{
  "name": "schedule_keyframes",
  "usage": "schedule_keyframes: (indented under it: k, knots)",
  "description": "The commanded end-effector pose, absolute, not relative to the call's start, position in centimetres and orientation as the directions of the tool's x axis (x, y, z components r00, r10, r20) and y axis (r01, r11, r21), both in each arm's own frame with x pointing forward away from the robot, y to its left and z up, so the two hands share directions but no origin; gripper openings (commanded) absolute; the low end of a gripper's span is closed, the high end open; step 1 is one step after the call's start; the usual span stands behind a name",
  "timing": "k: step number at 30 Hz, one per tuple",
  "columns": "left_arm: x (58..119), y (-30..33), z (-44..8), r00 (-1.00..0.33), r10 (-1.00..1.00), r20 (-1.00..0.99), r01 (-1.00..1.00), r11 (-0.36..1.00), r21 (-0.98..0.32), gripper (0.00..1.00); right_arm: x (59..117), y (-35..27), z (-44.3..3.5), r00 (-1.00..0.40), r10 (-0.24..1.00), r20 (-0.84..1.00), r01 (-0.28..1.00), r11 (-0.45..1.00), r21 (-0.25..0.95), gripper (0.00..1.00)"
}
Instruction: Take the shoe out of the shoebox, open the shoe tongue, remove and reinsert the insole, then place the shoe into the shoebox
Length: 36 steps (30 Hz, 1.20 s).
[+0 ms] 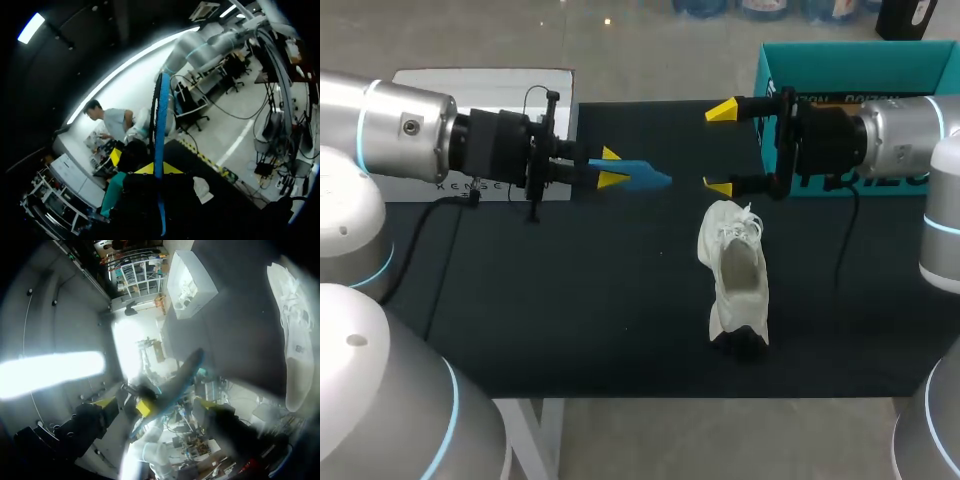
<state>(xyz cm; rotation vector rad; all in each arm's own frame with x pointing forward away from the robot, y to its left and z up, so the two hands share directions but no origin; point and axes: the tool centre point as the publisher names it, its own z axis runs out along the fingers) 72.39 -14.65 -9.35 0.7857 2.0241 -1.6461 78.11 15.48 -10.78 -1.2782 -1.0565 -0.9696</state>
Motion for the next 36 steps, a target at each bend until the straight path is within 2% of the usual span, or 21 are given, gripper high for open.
schedule_keyframes:
  k: [1, 10, 20, 33, 34, 35, 36]
  knots:
    - [73.0, -15.9, -8.5, -0.734, 0.176, -0.656, 0.679, 0.157, -0.717, 0.0, 78.1, 15.6, -10.8, 0.253, 0.019, 0.967, 0.965, 0.062, -0.253, 1.0]
    - [74.7, -18.3, -7.8, -0.673, 0.222, -0.705, 0.738, 0.141, -0.66, 0.0, 78.1, 15.6, -10.8, 0.253, 0.019, 0.967, 0.965, 0.062, -0.253, 1.0]
    - [75.3, -22.1, -9.6, -0.637, 0.27, -0.722, 0.765, 0.111, -0.634, 0.0, 78.1, 15.6, -10.8, 0.253, 0.019, 0.967, 0.965, 0.062, -0.253, 1.0]
    - [75.0, -23.1, -9.8, -0.614, 0.292, -0.733, 0.784, 0.123, -0.608, 0.0, 78.1, 15.6, -10.8, 0.253, 0.019, 0.967, 0.965, 0.062, -0.253, 1.0]
    - [74.9, -23.1, -9.8, -0.612, 0.293, -0.735, 0.786, 0.124, -0.606, 0.0, 78.1, 15.6, -10.8, 0.253, 0.019, 0.967, 0.965, 0.062, -0.253, 0.79]
    - [74.7, -23.1, -9.8, -0.611, 0.293, -0.735, 0.787, 0.125, -0.604, 0.0, 78.1, 15.6, -10.8, 0.253, 0.019, 0.967, 0.965, 0.062, -0.253, 0.29]
    - [74.6, -23.1, -9.8, -0.61, 0.292, -0.736, 0.788, 0.126, -0.603, 0.0, 78.1, 15.6, -10.8, 0.253, 0.019, 0.967, 0.965, 0.062, -0.253, 0.0]
